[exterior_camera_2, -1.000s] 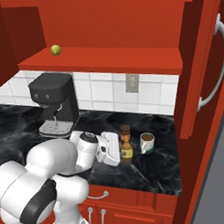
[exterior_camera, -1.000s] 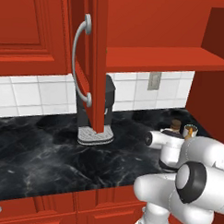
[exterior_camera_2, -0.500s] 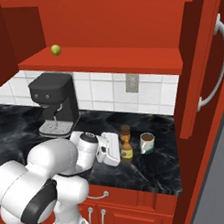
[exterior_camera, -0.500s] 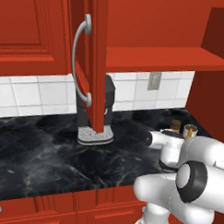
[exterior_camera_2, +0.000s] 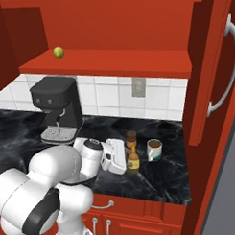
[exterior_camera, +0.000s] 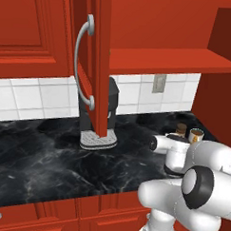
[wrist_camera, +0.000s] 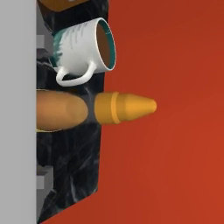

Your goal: Pick the cinnamon and honey bottle from the cabinet and place them next to the mug.

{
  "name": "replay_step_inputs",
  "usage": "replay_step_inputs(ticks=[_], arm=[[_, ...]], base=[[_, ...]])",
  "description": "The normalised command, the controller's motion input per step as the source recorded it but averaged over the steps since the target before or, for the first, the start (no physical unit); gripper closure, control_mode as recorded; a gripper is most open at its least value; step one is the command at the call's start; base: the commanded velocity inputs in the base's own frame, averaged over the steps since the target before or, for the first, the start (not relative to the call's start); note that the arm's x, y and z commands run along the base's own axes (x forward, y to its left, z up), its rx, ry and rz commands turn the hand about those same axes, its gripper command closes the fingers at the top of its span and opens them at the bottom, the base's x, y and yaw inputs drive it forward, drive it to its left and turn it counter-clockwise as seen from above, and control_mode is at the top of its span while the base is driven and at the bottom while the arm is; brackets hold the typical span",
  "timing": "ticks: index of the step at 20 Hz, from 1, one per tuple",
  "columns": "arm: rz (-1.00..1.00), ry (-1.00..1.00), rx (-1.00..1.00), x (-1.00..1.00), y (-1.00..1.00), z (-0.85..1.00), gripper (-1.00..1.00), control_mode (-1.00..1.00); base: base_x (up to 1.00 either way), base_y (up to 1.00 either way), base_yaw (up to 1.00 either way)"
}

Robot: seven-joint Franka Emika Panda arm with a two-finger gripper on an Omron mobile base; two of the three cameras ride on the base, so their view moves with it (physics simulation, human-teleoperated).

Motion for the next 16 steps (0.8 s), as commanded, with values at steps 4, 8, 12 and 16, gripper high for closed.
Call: replay_step_inputs(ticks=[4,8,12,16], arm=[[0.00,-0.01,0.00,-0.02,0.00,0.07,-1.00,-1.00],[0.00,-0.07,0.00,-0.32,0.00,0.57,-1.00,-1.00],[0.00,-0.05,0.00,-0.39,0.00,0.76,-1.00,-1.00],[0.00,-0.01,0.00,-0.47,0.00,0.78,-1.00,-1.00]], base=[[0.00,0.00,0.00],[0.00,0.00,0.00],[0.00,0.00,0.00],[0.00,0.00,0.00]])
